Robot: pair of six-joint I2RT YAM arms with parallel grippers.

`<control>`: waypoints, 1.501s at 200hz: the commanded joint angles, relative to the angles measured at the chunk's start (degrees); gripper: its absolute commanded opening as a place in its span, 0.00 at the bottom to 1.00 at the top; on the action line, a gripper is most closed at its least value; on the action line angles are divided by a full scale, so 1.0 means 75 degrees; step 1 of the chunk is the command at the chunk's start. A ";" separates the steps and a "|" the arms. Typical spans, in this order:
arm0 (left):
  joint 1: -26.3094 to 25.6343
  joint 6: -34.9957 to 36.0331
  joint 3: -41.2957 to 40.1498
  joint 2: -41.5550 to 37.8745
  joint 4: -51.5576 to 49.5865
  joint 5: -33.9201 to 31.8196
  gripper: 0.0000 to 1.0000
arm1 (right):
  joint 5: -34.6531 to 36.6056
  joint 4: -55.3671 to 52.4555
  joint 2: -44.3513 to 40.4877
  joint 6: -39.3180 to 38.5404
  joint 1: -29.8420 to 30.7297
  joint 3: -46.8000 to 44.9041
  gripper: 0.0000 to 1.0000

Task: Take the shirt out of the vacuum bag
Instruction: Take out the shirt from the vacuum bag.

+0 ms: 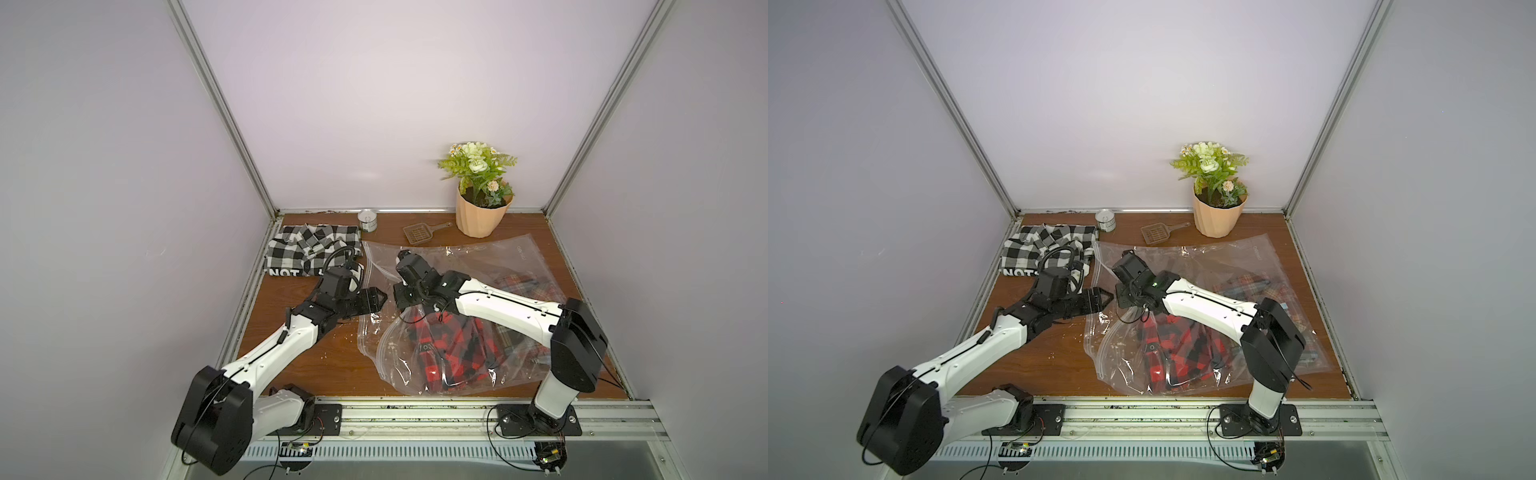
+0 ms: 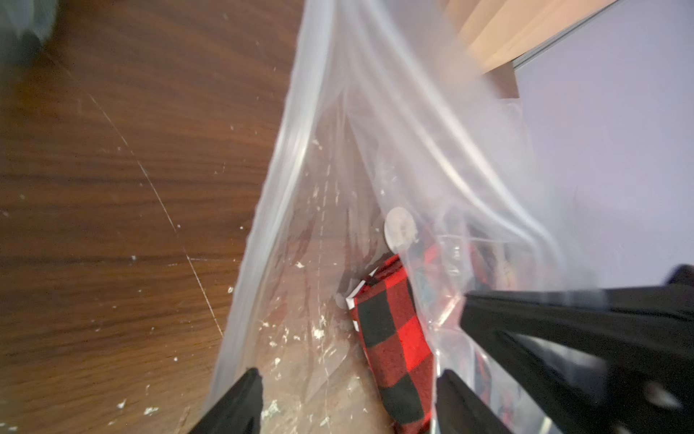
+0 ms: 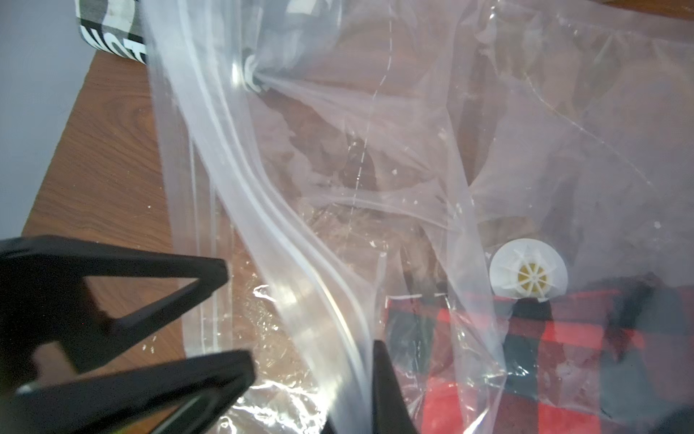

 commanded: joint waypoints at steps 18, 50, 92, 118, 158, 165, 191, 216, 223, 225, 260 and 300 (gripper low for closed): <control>-0.0259 -0.0634 -0.0350 0.0774 0.1713 0.0602 0.74 | -0.0422 -0.0032 -0.0456 -0.0038 0.0062 0.0405 0.00; -0.0328 -0.0812 -0.0398 0.1169 0.2327 0.1049 0.76 | -0.0551 0.0022 -0.0451 -0.0072 0.0052 0.0463 0.00; -0.0355 -0.1414 -0.0886 0.1715 0.3668 0.1965 0.80 | -0.0764 0.0013 -0.0450 -0.0097 0.0049 0.0685 0.00; -0.0355 -0.1256 -0.1032 0.1825 0.3572 0.1985 0.81 | -0.0740 -0.0056 -0.0487 -0.0109 0.0039 0.0784 0.00; -0.0484 -0.1340 -0.1103 0.2243 0.4001 0.2126 0.86 | -0.1078 0.0082 -0.0394 -0.0113 0.0032 0.0987 0.00; -0.0546 -0.1345 -0.1086 0.2324 0.4099 0.2157 0.87 | -0.1125 0.0059 -0.0341 -0.0133 0.0040 0.1052 0.00; -0.0766 -0.1344 -0.1039 0.2631 0.4310 0.2263 0.89 | -0.1148 0.0011 -0.0244 -0.0130 0.0039 0.1213 0.00; -0.0860 -0.1341 -0.1102 0.2965 0.4422 0.2287 0.90 | -0.1179 0.0045 -0.0223 -0.0131 0.0040 0.1264 0.00; -0.0904 -0.1364 -0.1136 0.3058 0.4535 0.2324 0.90 | -0.1192 0.0066 -0.0210 -0.0119 0.0040 0.1262 0.00; -0.0912 -0.1375 -0.1126 0.3094 0.4560 0.2331 0.90 | -0.1205 0.0068 -0.0206 -0.0113 0.0040 0.1255 0.00; -0.1147 -0.1622 -0.1006 0.3591 0.5094 0.2384 0.90 | -0.1390 0.0186 -0.0130 -0.0040 0.0039 0.1252 0.00; -0.1375 -0.1633 -0.0776 0.3990 0.5200 0.2342 0.88 | -0.1396 0.0221 -0.0128 -0.0013 0.0040 0.1258 0.00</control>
